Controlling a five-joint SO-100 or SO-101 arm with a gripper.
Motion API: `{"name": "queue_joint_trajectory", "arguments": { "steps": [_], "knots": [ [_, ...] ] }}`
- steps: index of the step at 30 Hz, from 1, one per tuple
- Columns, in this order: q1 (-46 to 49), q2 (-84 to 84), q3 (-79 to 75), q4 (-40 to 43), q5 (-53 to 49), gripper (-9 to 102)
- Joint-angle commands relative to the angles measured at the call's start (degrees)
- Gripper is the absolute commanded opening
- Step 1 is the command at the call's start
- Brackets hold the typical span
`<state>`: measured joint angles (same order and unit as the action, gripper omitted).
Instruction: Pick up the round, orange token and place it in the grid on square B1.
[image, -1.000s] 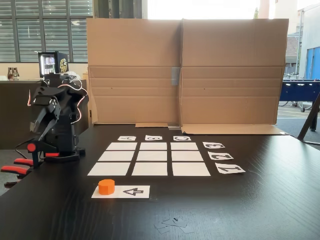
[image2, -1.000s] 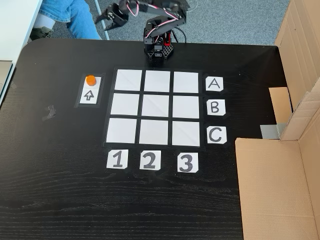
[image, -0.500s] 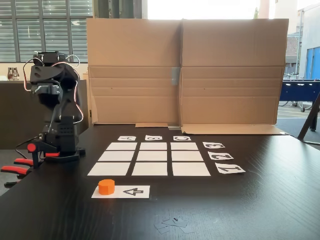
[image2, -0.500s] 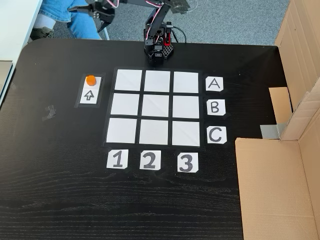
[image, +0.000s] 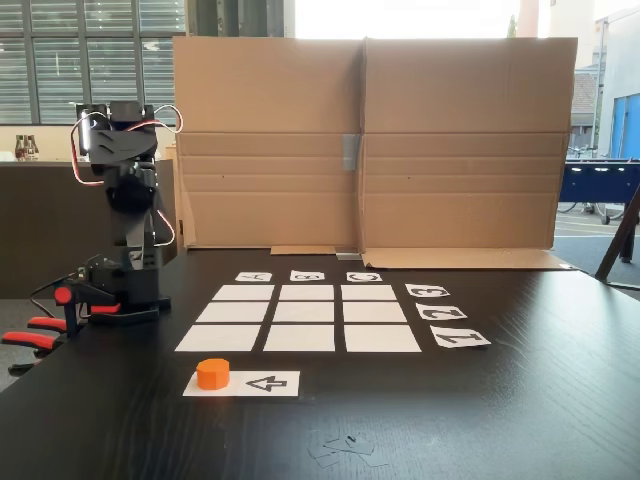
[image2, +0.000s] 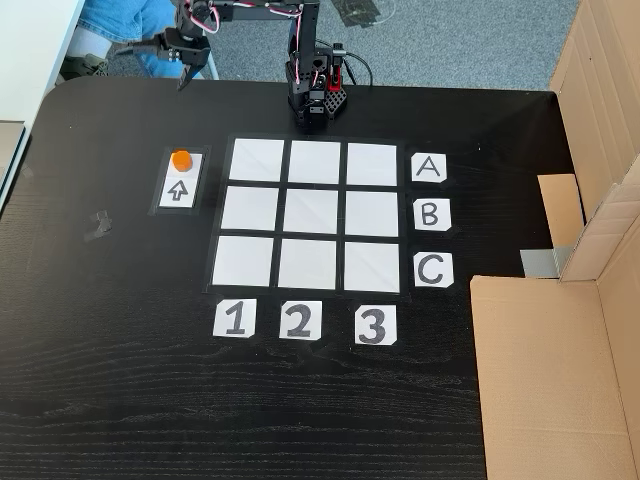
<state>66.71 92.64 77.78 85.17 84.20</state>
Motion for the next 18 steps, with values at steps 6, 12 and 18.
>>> {"name": "queue_joint_trajectory", "arguments": {
  "steps": [6, 12, 18],
  "knots": [
    [-3.2, -6.2, -4.8, 4.4, 0.4, 77],
    [-5.6, -10.9, -4.9, 4.6, -0.4, 77],
    [-7.7, -17.4, -7.6, 4.7, -0.9, 77]
  ]
}}
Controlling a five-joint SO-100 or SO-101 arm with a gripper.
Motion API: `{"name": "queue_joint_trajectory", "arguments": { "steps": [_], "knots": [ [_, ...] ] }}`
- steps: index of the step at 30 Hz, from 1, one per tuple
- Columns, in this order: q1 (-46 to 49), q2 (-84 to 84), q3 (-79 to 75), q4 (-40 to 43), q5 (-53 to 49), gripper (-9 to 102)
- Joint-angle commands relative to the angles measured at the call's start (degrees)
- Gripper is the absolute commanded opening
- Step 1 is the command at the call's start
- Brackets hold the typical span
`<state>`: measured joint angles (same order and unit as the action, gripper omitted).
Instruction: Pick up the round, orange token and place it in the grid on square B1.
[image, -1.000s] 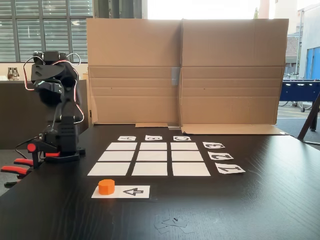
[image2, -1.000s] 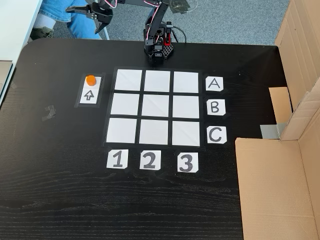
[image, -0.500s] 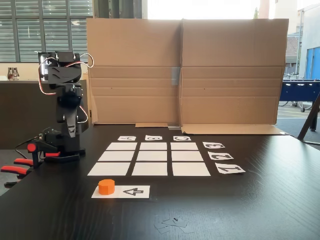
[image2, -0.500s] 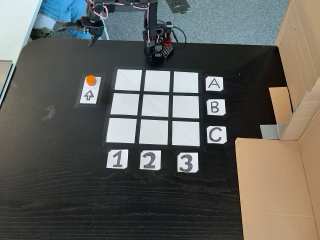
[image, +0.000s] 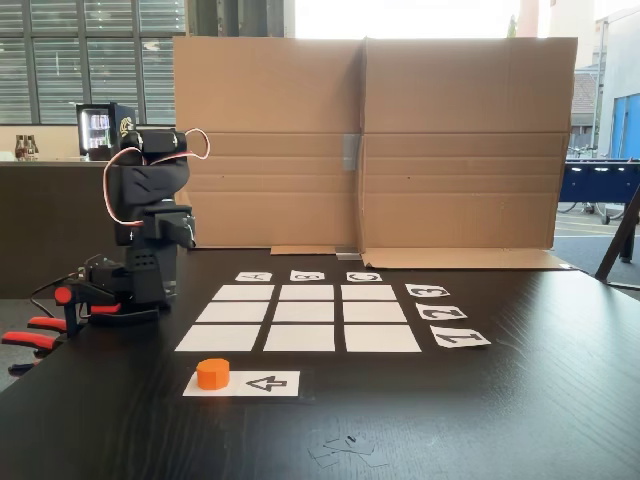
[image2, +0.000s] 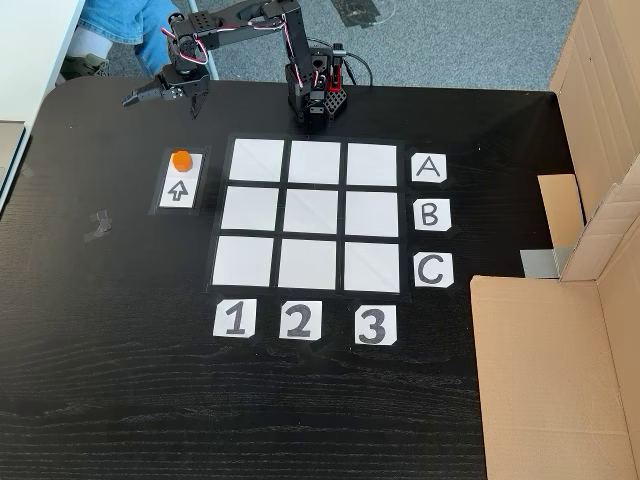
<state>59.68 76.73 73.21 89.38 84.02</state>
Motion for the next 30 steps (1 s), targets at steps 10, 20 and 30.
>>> {"name": "queue_joint_trajectory", "arguments": {
  "steps": [10, 20, 30],
  "knots": [
    [-1.7, -10.0, -8.7, 0.4, -4.3, 77],
    [-1.8, -14.7, -10.0, 0.4, -7.3, 77],
    [-3.2, -21.2, -16.9, 0.4, -9.3, 77]
  ]
}}
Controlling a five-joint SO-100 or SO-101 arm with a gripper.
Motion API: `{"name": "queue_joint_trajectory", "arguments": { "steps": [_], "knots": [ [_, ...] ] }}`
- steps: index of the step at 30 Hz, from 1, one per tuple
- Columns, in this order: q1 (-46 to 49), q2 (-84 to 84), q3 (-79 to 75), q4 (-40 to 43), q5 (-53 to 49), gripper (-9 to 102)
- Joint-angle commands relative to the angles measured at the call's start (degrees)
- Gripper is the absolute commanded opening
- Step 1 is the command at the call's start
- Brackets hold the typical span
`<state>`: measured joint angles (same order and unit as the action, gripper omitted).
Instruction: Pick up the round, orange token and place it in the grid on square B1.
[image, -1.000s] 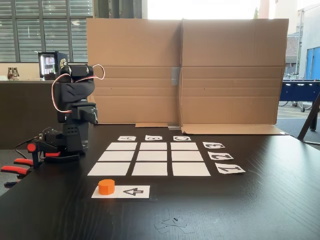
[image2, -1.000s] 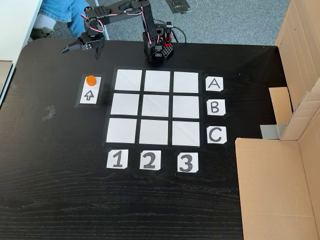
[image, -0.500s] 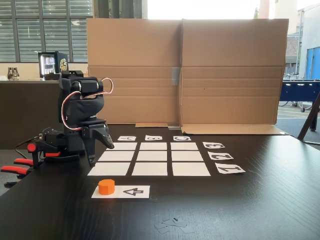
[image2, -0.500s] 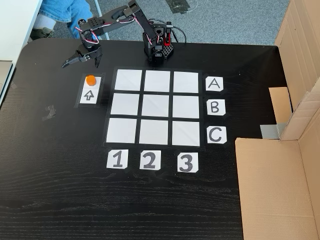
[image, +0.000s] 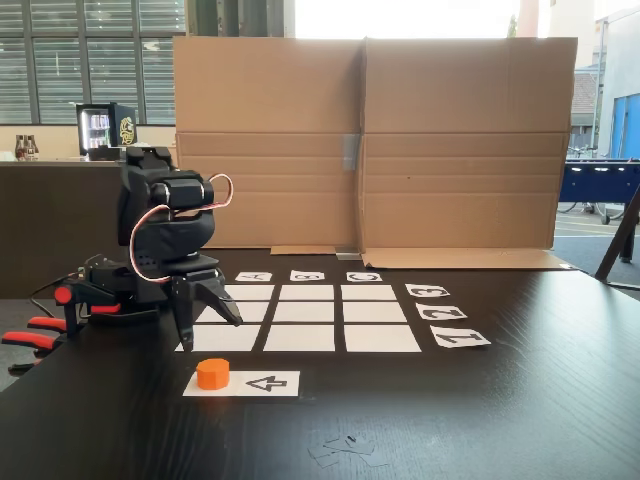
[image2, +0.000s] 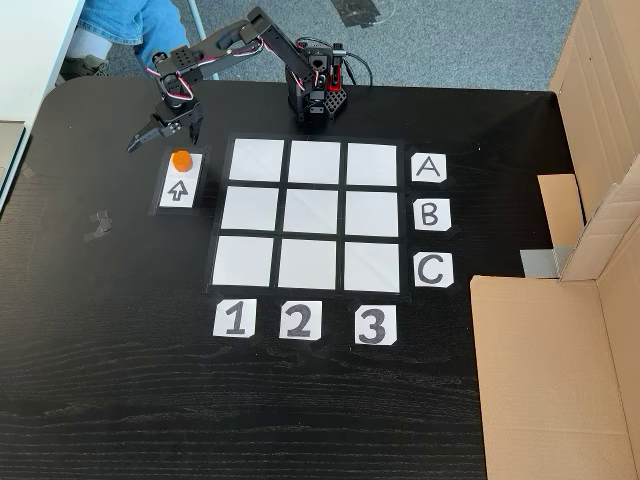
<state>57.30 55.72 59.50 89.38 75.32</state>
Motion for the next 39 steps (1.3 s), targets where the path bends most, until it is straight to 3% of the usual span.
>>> {"name": "queue_joint_trajectory", "arguments": {
  "steps": [1, 15, 36, 38, 39],
  "knots": [
    [-1.0, -0.7, -3.8, 0.4, -0.6, 77],
    [-4.7, -4.8, -5.7, 0.1, -0.3, 77],
    [-1.9, -8.1, -9.0, -0.4, 0.6, 77],
    [-1.8, -8.3, -9.1, -0.6, 1.3, 76],
    [-1.7, -8.3, -9.4, -0.9, 1.7, 70]
  ]
}}
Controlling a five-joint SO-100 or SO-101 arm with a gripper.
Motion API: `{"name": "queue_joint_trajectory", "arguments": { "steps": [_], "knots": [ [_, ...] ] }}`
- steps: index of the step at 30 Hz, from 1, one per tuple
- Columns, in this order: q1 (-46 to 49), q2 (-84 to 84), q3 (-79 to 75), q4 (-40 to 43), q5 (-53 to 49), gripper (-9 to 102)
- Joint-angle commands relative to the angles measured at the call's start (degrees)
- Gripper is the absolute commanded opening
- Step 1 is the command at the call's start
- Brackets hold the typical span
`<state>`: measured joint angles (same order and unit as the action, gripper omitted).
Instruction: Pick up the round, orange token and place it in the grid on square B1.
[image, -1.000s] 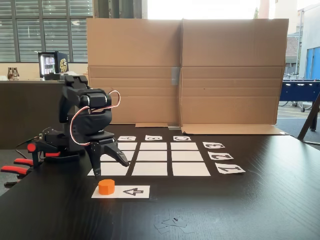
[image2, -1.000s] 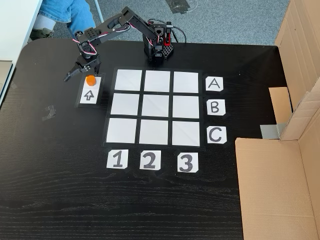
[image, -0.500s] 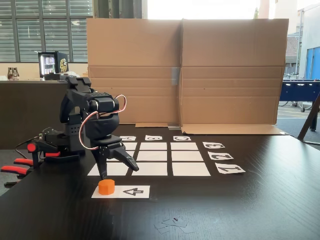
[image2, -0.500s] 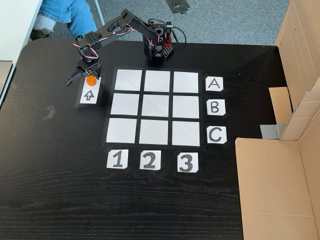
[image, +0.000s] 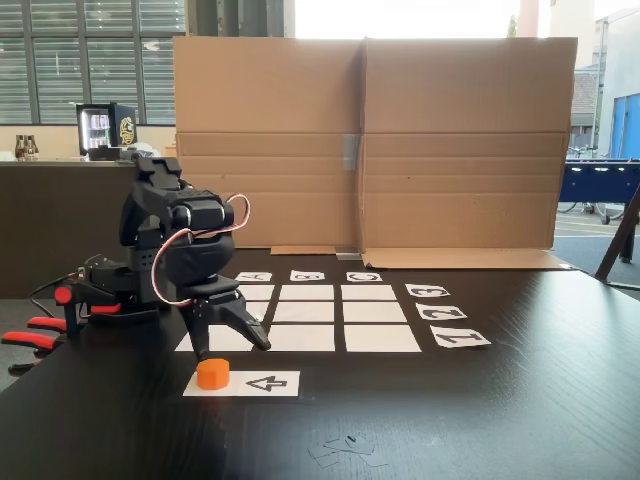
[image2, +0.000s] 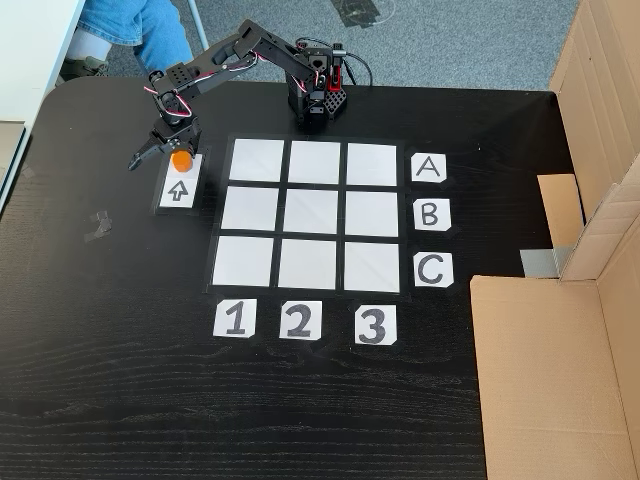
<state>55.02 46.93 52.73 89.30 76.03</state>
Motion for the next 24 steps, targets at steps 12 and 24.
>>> {"name": "queue_joint_trajectory", "arguments": {
  "steps": [12, 24],
  "knots": [
    [0.6, -1.1, -3.2, -5.3, 1.0, -1],
    [0.0, 6.5, -2.5, -4.7, 0.1, -1]
  ]
}}
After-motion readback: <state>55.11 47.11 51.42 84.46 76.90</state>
